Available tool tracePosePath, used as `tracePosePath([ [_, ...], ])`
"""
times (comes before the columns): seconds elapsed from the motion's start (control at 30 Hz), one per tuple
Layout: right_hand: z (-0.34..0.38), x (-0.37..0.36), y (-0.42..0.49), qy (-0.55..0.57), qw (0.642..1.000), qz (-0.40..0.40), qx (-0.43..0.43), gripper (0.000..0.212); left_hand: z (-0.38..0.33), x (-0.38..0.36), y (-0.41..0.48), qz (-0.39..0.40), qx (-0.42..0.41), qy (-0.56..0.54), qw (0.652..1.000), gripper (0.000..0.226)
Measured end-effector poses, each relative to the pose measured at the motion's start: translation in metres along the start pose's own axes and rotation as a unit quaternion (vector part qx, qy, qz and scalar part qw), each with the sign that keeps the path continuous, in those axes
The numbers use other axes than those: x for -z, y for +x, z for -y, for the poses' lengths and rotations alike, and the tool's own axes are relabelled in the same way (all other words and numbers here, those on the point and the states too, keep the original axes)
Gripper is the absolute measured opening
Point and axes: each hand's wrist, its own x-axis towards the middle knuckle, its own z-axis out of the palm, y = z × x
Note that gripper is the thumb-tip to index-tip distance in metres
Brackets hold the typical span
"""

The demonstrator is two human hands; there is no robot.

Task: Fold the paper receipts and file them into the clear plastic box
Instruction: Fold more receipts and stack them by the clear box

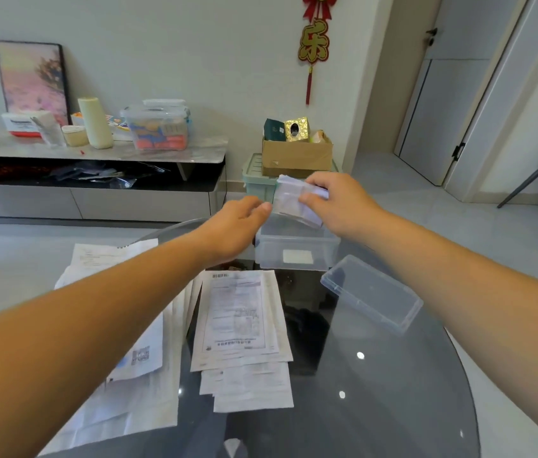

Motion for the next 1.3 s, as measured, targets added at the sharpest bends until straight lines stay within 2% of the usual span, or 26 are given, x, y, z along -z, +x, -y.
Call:
tracePosePath([
  [0.13,-0.015,-0.022,0.033,-0.081,0.994,0.079,0.014,0.008,0.017,-0.006,0.018,0.001,-0.007,-0.030,1.000,0.054],
  [0.23,-0.022,-0.033,0.042,-0.116,0.984,0.133,0.007,0.008,0.029,-0.010,0.024,0.020,0.007,-0.015,1.000,0.048],
  [0.43,-0.029,-0.040,0.046,-0.032,0.972,0.219,-0.085,0.007,0.042,-0.015,0.021,0.040,0.021,0.037,0.998,0.057],
  [0.6,-0.025,-0.041,0.051,-0.035,0.959,0.254,-0.119,0.011,0.042,-0.020,0.021,0.025,0.000,0.093,0.995,0.055],
  [0.77,-0.020,-0.040,0.049,-0.045,0.942,0.297,-0.147,0.034,0.040,-0.022,0.022,0.019,-0.002,0.122,0.992,0.051],
  [0.9,-0.013,-0.043,0.040,-0.106,0.939,0.305,-0.120,0.048,0.041,-0.023,0.022,0.017,0.000,0.113,0.993,0.042],
  [1.07,-0.009,-0.042,0.036,-0.113,0.934,0.311,-0.134,0.079,0.043,-0.024,0.023,0.016,-0.006,0.111,0.994,0.052],
  [1.17,-0.011,-0.042,0.036,-0.086,0.938,0.307,-0.136,0.083,0.045,-0.024,0.024,0.016,-0.003,0.100,0.995,0.054],
  [1.3,-0.014,-0.049,0.033,-0.127,0.936,0.308,-0.114,0.085,0.045,-0.024,0.024,0.021,0.006,0.091,0.996,0.056],
])
